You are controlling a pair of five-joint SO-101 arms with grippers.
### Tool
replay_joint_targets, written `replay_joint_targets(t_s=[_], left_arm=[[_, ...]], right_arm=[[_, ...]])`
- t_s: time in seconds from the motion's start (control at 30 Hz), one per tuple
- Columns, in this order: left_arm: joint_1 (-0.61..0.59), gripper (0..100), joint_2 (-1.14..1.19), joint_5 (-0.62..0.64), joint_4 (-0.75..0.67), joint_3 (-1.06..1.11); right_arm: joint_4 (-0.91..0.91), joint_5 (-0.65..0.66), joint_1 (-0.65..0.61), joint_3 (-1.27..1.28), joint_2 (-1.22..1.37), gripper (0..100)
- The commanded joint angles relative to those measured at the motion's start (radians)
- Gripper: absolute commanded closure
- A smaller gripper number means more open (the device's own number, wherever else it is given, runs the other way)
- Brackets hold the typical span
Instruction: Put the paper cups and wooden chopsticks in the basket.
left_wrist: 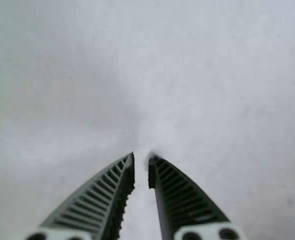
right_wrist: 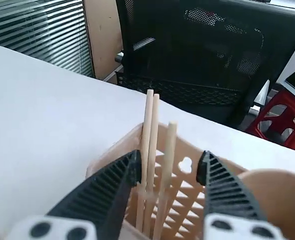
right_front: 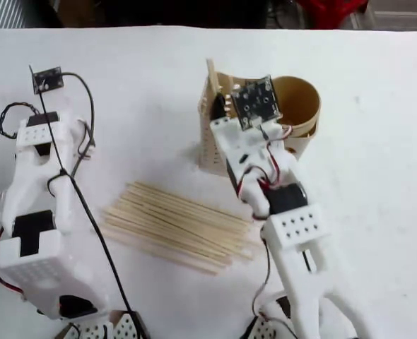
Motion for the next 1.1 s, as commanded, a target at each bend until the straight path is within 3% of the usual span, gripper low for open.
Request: replay_joint_targets(t_s=[0.0,0.1,0.27,0.4,0.6,0.8,1.07], left_arm=[[-0.008,93,-0.004,0.005,-0.017,-0.006],[-0.008,93,-0.004,0.005,-0.017,-0.006],[-0.008,93,-0.004,0.005,-0.017,-0.009],[-0.008,93,-0.004,0.005,-0.017,-0.009],[-0.008,93,-0.004,0.005,-0.017,-0.006],[-0.008,93,-0.004,0.005,-0.017,-0.006],[-0.008,93,-0.004,0.005,-0.017,-0.006]], right_arm=[[0.145,0.000,-0.005,0.068,-0.211,80.0],[0.278,0.023,-0.013,0.086,-0.361,80.0],[0.595,0.206,-0.119,-0.035,-0.489,80.1],[0.802,0.236,-0.216,-0.190,-0.433,80.1],[0.934,0.321,-0.328,-0.279,-0.189,80.1],[0.900,0.493,-0.426,-0.264,0.176,80.1],[0.552,0.560,-0.351,-0.270,0.628,80.1]])
